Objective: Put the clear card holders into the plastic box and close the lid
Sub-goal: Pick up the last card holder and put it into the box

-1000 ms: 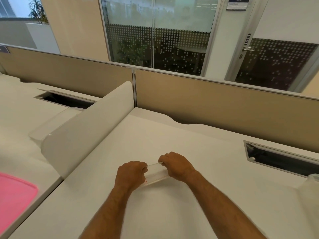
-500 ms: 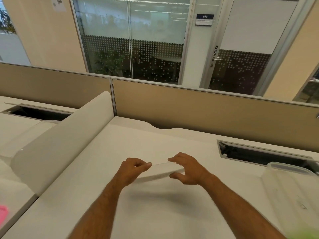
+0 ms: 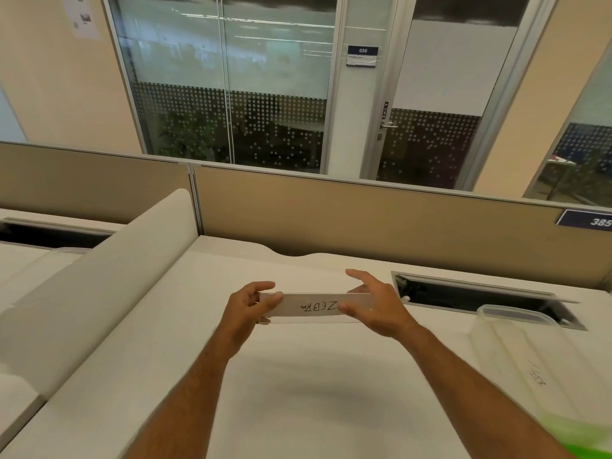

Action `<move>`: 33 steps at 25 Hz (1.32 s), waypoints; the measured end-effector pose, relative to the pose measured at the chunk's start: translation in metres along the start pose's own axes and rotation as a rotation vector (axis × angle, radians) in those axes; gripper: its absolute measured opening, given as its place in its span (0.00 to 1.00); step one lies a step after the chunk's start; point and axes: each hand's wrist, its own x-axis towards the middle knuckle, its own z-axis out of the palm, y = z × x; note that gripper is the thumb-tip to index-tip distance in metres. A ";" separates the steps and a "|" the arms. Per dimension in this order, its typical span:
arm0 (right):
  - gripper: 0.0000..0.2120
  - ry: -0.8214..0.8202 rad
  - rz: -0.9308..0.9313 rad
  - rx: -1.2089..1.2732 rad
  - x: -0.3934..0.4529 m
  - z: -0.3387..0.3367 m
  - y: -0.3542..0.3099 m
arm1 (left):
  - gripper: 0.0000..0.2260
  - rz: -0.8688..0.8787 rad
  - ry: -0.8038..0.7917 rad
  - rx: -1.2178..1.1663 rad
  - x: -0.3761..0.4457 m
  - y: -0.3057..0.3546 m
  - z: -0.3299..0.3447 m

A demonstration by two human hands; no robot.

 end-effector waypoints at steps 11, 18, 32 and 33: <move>0.36 -0.138 0.172 0.102 -0.010 -0.006 -0.005 | 0.40 -0.002 0.170 -0.403 0.007 0.027 0.067; 0.38 -0.045 0.236 0.398 -0.016 0.024 -0.017 | 0.33 0.008 0.081 -0.130 -0.004 0.014 0.110; 0.45 0.060 0.135 0.718 -0.005 -0.037 -0.022 | 0.26 0.053 -0.071 0.214 -0.005 0.029 0.085; 0.45 0.074 0.116 0.721 -0.003 -0.045 -0.021 | 0.26 0.062 -0.097 0.255 -0.004 0.032 0.082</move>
